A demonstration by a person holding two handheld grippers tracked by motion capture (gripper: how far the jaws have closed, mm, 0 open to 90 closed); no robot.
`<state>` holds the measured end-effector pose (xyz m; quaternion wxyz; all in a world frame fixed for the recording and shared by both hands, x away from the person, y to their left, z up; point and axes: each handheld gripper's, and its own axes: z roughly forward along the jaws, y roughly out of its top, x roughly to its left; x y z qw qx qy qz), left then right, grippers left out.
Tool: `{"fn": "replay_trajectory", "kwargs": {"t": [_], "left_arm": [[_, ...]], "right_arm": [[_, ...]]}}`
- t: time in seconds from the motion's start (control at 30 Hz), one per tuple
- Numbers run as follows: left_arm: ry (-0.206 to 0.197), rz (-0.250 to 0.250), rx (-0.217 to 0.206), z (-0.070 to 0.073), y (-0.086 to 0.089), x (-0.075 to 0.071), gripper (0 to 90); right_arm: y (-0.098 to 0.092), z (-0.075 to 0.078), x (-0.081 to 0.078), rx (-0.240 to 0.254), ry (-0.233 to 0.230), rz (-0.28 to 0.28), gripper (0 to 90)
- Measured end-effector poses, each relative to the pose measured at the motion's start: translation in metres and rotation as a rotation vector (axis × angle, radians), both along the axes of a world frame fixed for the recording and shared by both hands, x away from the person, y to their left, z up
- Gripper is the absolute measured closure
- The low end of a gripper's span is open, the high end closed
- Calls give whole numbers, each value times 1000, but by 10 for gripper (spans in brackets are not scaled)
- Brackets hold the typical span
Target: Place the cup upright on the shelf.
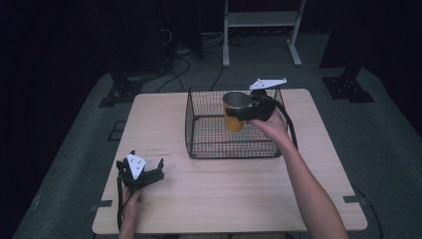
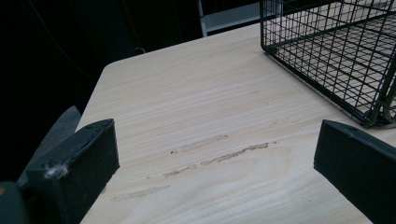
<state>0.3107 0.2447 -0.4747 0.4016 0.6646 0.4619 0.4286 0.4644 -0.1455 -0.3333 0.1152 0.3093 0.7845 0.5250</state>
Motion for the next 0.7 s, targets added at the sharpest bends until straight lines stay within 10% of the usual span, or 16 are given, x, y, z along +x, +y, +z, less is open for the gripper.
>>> {"fn": "replay_trajectory", "kwargs": {"t": [0.7], "left_arm": [[-1,0,-4,0,1,0,0]], "right_arm": [[14,-43,45,-109,90,-44,115]]}}
